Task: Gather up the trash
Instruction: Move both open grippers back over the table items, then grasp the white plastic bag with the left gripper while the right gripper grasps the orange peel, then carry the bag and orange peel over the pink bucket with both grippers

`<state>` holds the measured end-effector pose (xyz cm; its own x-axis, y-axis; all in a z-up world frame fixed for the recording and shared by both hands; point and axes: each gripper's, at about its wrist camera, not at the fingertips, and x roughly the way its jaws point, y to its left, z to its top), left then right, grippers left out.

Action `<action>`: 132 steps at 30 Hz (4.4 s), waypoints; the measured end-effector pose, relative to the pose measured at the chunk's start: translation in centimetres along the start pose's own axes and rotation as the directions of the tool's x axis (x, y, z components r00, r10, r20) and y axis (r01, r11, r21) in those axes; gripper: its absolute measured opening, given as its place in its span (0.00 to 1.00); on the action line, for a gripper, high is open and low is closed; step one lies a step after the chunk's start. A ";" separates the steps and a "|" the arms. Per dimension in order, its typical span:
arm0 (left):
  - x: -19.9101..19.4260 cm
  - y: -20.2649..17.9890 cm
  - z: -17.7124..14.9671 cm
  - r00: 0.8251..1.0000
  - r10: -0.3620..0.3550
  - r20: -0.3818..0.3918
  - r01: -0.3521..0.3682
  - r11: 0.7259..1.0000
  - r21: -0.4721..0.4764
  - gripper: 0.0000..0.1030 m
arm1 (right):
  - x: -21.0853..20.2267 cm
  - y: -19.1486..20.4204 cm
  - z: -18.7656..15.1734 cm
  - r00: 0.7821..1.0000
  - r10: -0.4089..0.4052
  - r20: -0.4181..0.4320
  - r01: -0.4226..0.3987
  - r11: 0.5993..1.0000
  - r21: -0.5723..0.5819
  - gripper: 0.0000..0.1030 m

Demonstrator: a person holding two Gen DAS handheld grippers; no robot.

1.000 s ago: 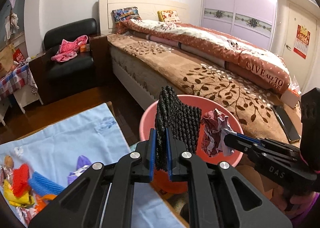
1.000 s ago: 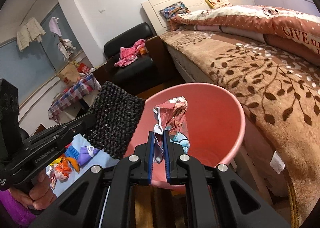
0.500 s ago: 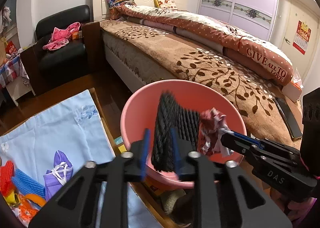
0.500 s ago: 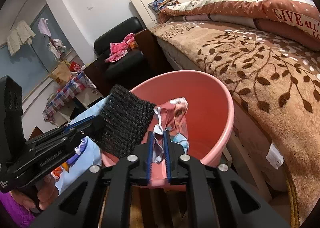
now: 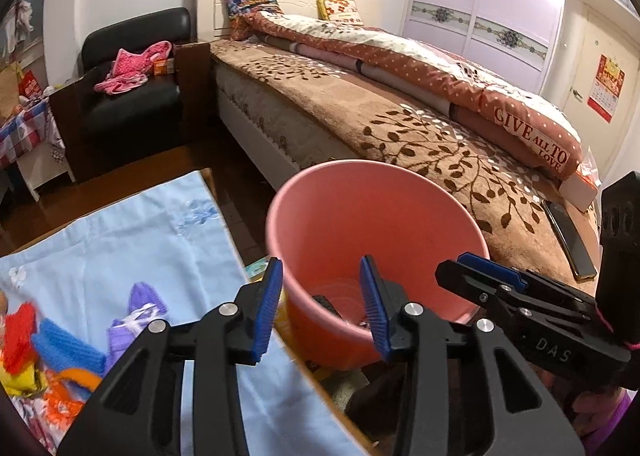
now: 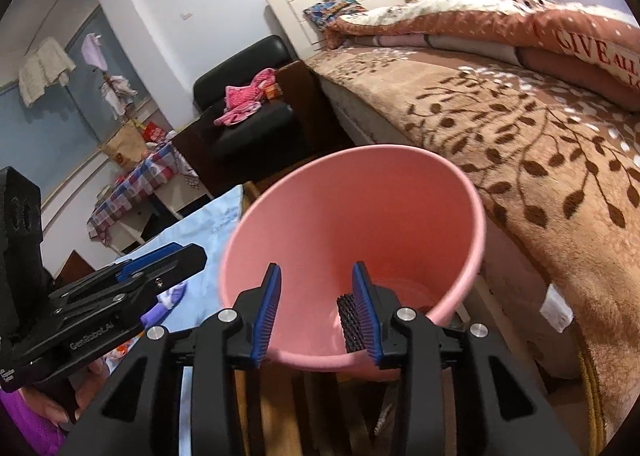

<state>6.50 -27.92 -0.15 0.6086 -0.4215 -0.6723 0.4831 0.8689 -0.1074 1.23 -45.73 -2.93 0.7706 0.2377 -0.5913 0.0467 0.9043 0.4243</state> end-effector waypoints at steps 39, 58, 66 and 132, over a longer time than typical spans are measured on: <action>-10.7 19.4 -12.0 0.965 0.244 -0.096 -0.262 0.913 -0.312 0.39 | 3.9 16.7 -5.7 0.969 0.131 -0.208 -0.192 0.932 -0.308 0.48; -11.6 20.4 -13.0 0.979 0.201 -0.020 -0.195 0.915 -0.353 0.30 | 8.8 21.7 -7.0 0.914 0.189 -0.360 -0.317 0.885 -0.341 0.48; -12.9 20.9 -13.3 0.979 0.206 0.004 -0.188 0.900 -0.394 0.27 | 10.6 25.2 -6.9 0.918 0.176 -0.356 -0.327 0.844 -0.425 0.48; -7.5 4.7 0.1 0.989 -0.041 0.144 0.054 0.994 -0.090 0.27 | -1.7 3.0 1.6 0.999 0.038 0.033 -0.038 0.999 -0.004 0.08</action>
<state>4.24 -20.67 4.49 0.6727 -0.4896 -0.5547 0.4568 0.8646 -0.2092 1.13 -43.97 0.46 0.7925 0.2598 -0.5518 0.0152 0.8960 0.4437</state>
